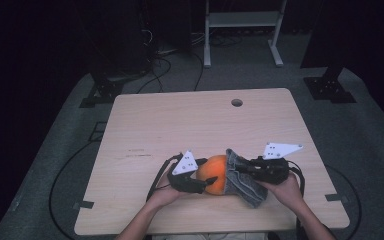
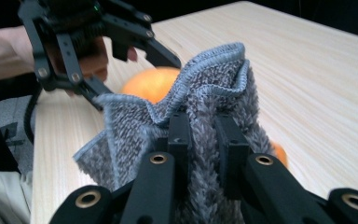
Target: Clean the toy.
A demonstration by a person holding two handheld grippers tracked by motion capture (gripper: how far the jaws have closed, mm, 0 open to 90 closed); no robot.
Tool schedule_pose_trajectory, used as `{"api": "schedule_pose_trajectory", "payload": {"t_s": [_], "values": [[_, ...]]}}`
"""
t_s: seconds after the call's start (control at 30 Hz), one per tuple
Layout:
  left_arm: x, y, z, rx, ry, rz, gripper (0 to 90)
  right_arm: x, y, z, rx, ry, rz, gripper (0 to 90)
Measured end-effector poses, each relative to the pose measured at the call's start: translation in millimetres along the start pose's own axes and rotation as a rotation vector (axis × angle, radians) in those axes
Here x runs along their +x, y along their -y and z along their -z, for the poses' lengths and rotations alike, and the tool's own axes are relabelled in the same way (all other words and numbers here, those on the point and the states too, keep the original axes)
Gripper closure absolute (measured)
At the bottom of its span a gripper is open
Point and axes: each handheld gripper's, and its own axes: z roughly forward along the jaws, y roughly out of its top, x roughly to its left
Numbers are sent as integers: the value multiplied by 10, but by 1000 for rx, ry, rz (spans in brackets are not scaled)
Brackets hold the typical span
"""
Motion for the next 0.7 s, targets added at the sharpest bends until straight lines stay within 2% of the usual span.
{"api": "schedule_pose_trajectory", "payload": {"t_s": [0.13,0.2,0.3,0.33,0.37,0.43,0.47,0.5,0.53,0.6,0.67,0.7], "values": [[-5,0,-6,21,-8,-22,338,41,-14,-17,-5,-7,1,780],[59,35,26,40,-6,-8,341,145,-79,-79,-6,-21,52,779],[93,60,48,43,-10,3,341,135,-95,-111,-1,-26,57,779],[111,53,54,35,-18,29,341,112,-92,-120,-3,-27,40,780],[113,34,54,28,-18,45,278,83,-89,-144,-12,-25,18,780],[97,-25,54,14,-28,48,162,95,-86,-191,-14,-22,16,780],[60,-49,43,11,-19,22,176,150,-87,-258,-27,-36,31,780],[60,-49,43,11,-19,22,221,150,-87,-258,-27,-36,31,780],[53,-18,38,33,-18,0,246,190,-109,-281,-25,-24,59,779],[63,7,50,24,-7,6,276,179,-107,-272,-22,-25,60,780],[87,40,71,22,2,8,315,123,-75,-223,-23,-27,37,780],[92,44,74,26,3,9,320,79,-40,-180,-11,-14,31,780]]}}
